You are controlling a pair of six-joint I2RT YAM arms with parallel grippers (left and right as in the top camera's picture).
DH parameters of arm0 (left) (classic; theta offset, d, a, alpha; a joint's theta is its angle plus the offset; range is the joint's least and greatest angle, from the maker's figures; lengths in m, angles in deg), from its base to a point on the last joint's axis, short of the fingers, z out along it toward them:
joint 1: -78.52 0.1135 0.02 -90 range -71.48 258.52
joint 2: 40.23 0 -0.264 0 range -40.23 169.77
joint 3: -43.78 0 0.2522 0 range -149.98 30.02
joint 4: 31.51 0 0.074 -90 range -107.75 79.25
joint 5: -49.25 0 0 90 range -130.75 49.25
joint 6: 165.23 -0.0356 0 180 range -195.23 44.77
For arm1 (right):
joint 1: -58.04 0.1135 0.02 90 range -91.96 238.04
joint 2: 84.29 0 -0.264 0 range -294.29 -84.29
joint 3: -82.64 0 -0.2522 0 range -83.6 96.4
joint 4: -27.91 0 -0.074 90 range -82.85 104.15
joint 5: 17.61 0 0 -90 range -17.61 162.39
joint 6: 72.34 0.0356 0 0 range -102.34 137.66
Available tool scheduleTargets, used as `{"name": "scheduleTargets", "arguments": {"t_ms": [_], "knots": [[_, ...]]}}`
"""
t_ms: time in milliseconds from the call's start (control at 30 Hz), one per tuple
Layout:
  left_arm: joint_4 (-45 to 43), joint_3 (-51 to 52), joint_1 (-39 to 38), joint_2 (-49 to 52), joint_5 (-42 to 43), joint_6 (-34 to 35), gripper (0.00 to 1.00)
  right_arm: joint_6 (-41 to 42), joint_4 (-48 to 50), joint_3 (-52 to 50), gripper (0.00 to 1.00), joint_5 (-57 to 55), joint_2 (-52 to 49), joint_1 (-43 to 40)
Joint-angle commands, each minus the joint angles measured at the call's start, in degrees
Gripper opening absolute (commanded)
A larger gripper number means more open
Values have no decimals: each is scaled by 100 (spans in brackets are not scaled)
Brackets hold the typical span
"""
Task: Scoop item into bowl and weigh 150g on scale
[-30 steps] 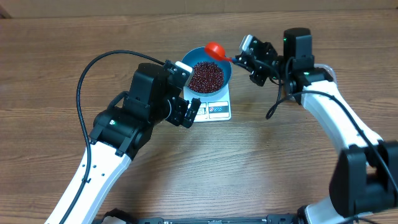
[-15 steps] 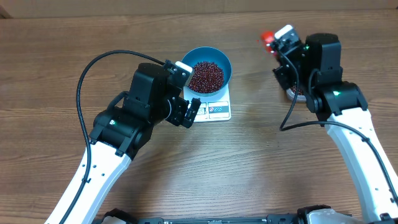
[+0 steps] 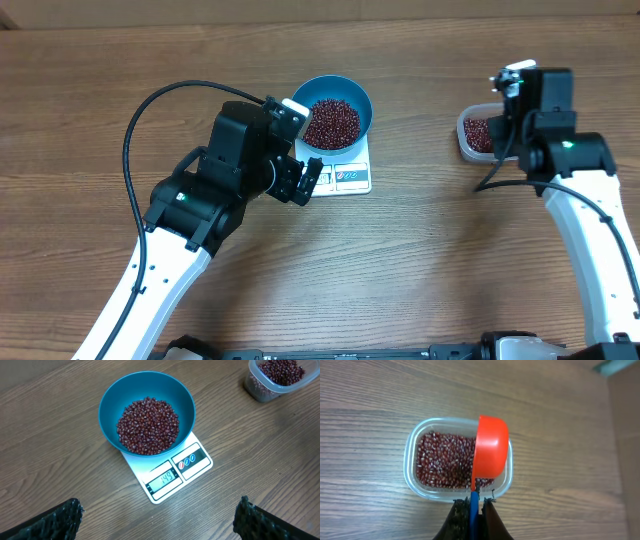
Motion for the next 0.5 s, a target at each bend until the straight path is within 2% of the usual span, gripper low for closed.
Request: {"name": "scheduleTargets", "arguments": {"t_ms": [0, 167, 467], "knots": [[-4, 35, 24, 31, 39, -92, 100, 227, -9, -22, 4, 780, -63, -284], [-4, 35, 24, 31, 37, -92, 100, 227, 0, -140, 4, 1412, -470, -527], [-4, 35, 24, 31, 39, -92, 100, 229, 37, -155, 4, 1766, -1274, -525]]}}
